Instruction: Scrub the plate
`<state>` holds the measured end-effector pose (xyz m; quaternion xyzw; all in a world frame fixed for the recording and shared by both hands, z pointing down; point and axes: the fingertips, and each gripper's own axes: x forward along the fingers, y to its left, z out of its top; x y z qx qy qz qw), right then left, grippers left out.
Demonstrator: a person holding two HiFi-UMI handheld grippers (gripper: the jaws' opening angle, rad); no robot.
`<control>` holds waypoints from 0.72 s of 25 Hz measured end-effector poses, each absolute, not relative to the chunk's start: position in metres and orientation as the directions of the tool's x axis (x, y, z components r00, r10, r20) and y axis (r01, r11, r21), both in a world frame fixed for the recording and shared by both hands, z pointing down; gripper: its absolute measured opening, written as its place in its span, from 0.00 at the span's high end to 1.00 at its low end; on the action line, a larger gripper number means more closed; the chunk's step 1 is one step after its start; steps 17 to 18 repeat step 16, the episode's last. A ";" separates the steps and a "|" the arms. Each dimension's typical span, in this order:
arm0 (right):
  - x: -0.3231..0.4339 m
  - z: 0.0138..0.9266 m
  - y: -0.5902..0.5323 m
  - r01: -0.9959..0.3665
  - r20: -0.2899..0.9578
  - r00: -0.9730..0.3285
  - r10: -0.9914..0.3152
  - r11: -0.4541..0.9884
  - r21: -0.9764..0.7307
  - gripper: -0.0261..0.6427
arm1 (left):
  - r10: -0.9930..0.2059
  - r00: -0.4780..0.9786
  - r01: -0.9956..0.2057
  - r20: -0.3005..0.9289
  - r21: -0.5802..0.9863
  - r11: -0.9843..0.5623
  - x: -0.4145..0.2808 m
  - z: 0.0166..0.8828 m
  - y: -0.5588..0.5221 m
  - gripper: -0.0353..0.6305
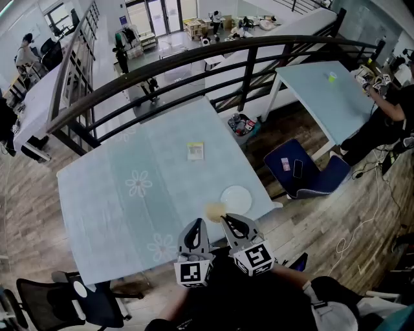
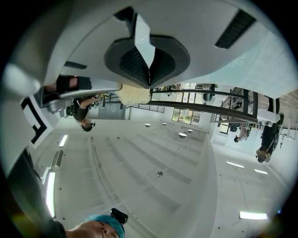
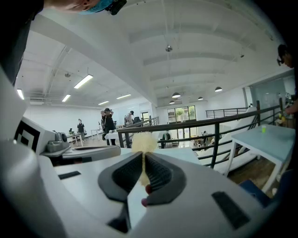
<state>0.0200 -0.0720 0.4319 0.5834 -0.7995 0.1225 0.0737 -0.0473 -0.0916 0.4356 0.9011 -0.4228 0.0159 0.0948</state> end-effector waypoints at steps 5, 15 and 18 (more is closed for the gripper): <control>0.020 0.435 -0.075 -0.950 0.275 -0.310 -0.910 0.291 -0.110 0.92 | -0.772 0.625 -0.777 0.112 0.175 -0.604 -0.051 0.434 -0.095 0.93; 0.027 0.440 -0.079 -0.950 0.291 -0.313 -0.904 0.293 -0.112 0.92 | -0.777 0.618 -0.782 0.123 0.205 -0.589 -0.049 0.440 -0.101 0.93; 0.027 0.441 -0.079 -0.950 0.295 -0.313 -0.903 0.292 -0.113 0.92 | -0.777 0.617 -0.782 0.126 0.210 -0.587 -0.048 0.441 -0.102 0.93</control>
